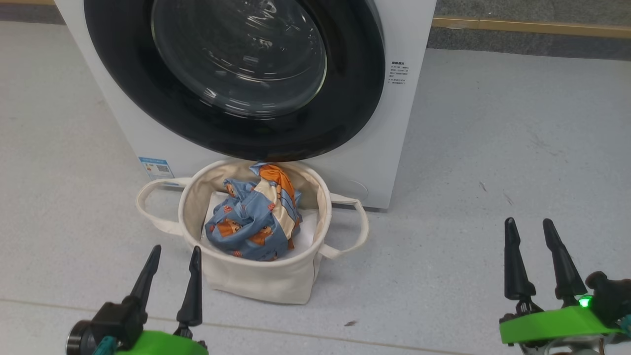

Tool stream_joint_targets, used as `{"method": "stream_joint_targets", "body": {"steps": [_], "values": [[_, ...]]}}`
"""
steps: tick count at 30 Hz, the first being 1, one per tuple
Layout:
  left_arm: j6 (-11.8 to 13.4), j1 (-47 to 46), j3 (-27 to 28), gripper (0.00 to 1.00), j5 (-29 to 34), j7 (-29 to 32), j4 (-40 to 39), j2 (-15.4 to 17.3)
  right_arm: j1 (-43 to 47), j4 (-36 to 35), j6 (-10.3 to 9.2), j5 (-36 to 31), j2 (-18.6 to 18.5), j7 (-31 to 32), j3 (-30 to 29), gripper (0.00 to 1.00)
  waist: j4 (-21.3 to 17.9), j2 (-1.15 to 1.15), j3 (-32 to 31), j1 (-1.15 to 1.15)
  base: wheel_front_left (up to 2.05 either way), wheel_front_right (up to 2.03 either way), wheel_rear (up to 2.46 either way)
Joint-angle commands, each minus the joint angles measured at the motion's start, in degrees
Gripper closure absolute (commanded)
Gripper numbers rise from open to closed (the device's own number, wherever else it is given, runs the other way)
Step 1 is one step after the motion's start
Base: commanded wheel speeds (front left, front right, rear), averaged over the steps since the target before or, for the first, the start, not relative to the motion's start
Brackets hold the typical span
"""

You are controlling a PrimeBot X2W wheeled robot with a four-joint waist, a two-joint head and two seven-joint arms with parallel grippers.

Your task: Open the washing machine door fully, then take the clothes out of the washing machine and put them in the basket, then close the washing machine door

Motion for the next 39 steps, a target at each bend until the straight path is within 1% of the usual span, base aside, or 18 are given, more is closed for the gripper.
{"method": "stream_joint_targets", "body": {"steps": [1, 33, 36, 37, 39], "values": [[-0.3, -1.3, 1.8, 0.00, 0.2, -0.3, -1.5, 0.4, -1.1, -1.8, -0.01, 0.4, -0.3, -0.2, 1.3, 0.00, 0.0, 0.00, -0.1, 0.00, 0.00, 0.00, 0.00], [-0.2, -1.3, 2.2, 0.00, -0.2, -0.3, -0.8, 0.4, -1.3, -0.7, -0.01, 1.0, -0.3, -0.2, 1.8, 0.00, 0.6, 0.00, -0.9, 0.00, 0.00, 0.00, 0.00], [0.3, -1.1, 2.4, 0.00, -1.5, -0.3, 1.0, 0.4, -1.3, -0.8, -0.01, 1.1, -0.3, -0.2, 1.9, 0.00, 0.7, 0.00, -0.9, 0.00, 0.00, 0.00, 0.00], [0.1, 0.3, 0.5, 1.00, -1.5, 0.0, 3.2, 0.0, 0.0, 1.4, 0.00, 0.5, 0.0, 0.0, 0.4, 1.00, 0.7, 0.00, -0.9, 0.00, 0.00, 0.00, 0.00], [0.1, 1.1, 0.4, 1.00, -1.5, 0.1, 5.2, -0.2, 0.3, 3.4, 0.00, 0.5, 0.1, 0.1, 0.5, 1.00, 0.7, 0.00, -0.9, 0.00, 0.00, 0.00, 0.00]]}}
